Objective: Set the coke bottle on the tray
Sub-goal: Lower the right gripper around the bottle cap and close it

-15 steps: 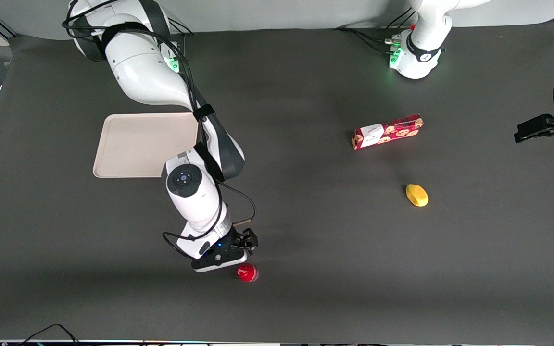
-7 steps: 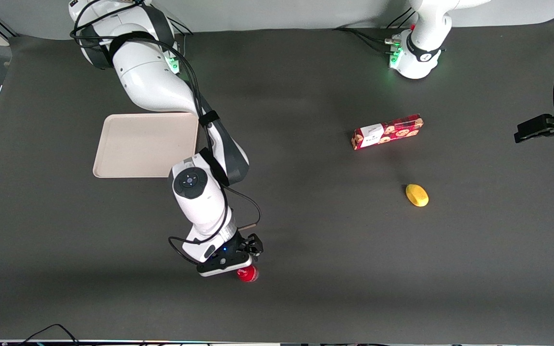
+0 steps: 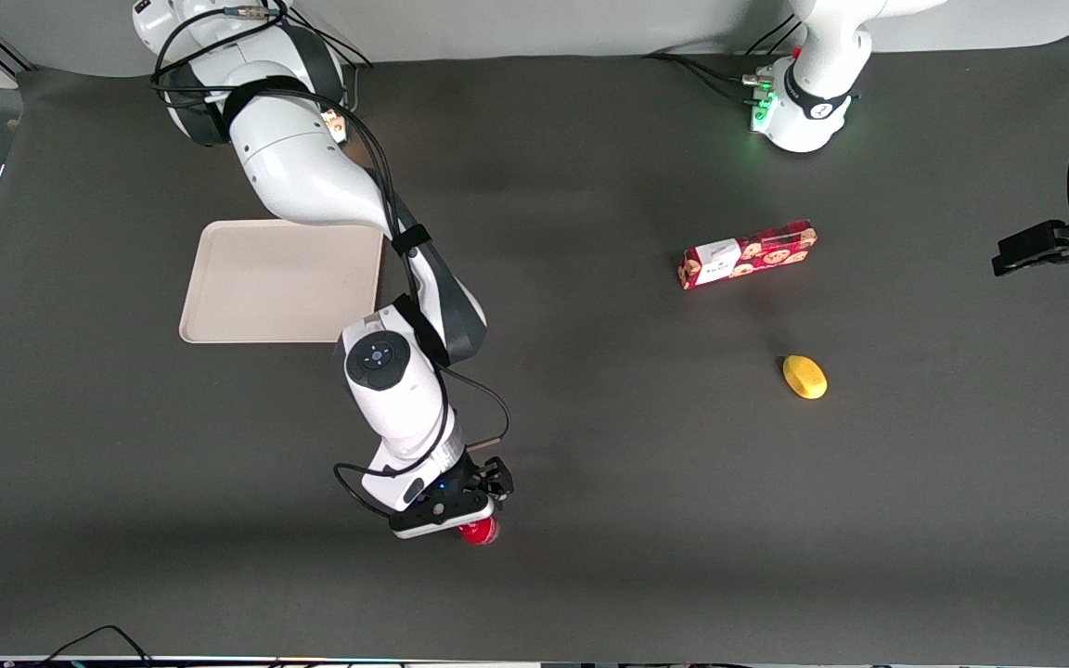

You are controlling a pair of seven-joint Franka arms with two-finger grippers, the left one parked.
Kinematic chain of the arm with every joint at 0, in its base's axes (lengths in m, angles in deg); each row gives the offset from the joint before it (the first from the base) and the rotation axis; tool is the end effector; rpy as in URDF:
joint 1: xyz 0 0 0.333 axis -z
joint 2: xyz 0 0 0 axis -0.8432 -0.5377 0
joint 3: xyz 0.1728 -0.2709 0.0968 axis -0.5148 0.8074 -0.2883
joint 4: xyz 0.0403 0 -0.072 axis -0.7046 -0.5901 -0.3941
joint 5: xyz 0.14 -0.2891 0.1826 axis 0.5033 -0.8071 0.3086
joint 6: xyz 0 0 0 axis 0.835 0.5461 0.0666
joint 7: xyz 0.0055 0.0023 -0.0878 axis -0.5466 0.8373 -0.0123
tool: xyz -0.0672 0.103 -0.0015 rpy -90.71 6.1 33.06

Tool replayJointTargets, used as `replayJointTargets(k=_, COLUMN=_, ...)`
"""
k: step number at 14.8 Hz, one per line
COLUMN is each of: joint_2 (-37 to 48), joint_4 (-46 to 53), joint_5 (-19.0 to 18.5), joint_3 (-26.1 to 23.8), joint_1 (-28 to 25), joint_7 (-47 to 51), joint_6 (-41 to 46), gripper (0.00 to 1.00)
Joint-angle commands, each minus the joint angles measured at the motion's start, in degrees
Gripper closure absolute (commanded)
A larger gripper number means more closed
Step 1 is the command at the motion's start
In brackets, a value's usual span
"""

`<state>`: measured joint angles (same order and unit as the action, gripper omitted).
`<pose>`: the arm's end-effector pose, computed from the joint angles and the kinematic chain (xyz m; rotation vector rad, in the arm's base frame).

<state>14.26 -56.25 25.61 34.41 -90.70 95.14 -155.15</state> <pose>0.7292 0.3826 0.2941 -2.9710 -0.3048 -0.6449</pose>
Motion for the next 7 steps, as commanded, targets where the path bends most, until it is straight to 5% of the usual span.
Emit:
replayJointTargets(k=1, joint_2=-1.1, joint_4=2.8, joint_5=1.2, joint_3=1.0, joint_1=-0.1, joint_7=1.0, joint_6=0.0, gripper=0.02)
replayJointTargets(k=7, joint_2=0.3, joint_4=2.7, joint_5=1.3, joint_3=1.1, joint_1=0.4, joint_7=0.8, joint_6=0.6, gripper=0.07)
